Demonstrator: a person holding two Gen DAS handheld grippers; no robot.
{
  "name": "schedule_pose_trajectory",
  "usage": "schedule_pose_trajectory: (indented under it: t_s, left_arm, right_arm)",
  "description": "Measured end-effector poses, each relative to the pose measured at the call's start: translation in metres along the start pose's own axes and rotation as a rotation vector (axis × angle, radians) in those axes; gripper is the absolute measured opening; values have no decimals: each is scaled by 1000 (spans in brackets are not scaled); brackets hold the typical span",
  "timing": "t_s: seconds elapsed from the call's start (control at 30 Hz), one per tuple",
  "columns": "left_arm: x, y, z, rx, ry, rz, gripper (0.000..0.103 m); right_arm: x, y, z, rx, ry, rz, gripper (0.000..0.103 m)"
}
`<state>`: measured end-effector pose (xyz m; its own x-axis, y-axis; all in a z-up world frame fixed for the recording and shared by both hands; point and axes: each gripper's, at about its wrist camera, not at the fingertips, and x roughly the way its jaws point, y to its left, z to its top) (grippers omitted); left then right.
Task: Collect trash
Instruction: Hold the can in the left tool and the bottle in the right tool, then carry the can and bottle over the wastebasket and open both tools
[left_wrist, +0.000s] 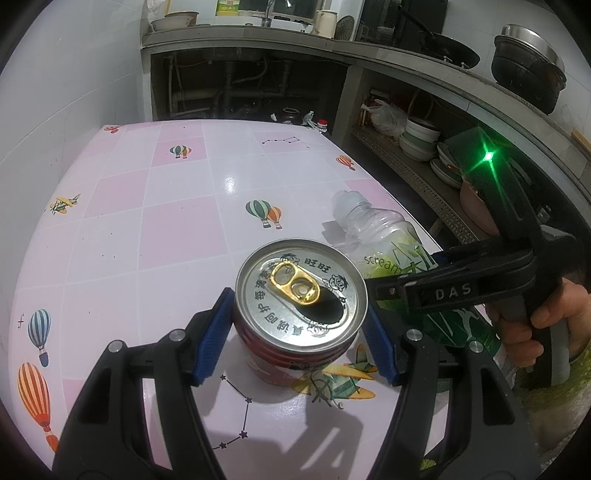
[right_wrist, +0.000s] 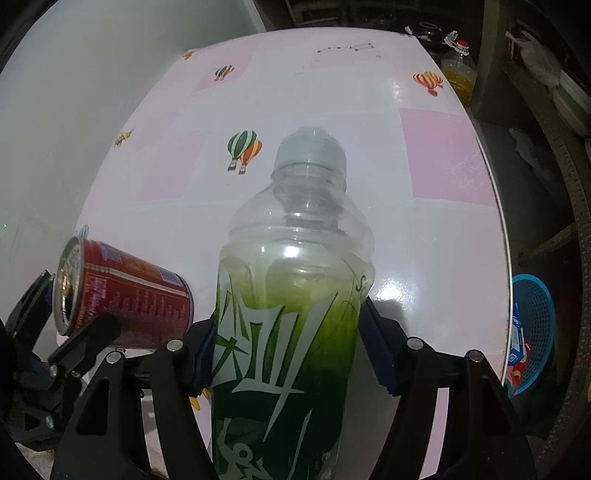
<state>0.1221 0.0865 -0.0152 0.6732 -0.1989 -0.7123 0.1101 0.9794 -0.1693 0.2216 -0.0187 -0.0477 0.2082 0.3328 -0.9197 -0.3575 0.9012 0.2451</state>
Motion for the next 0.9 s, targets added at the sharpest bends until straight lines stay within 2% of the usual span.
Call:
schedule_pose_trajectory:
  t_s: [0.07, 0.53, 0.77, 0.9]
  left_arm:
    - [0, 0, 0, -3, 0, -2, 63]
    - [-10, -5, 5, 1, -26, -26, 63]
    - [-16, -18, 17, 22, -39, -63, 63]
    - [-16, -38, 33, 64, -51, -109, 63]
  right_arm:
    - [-2, 0, -1, -5, -4, -2, 64]
    - [-23, -18, -13, 79, -67, 128, 64]
    - [-56, -45, -29, 151, -158, 164, 64]
    - [-92, -76, -47, 227, -253, 150, 63]
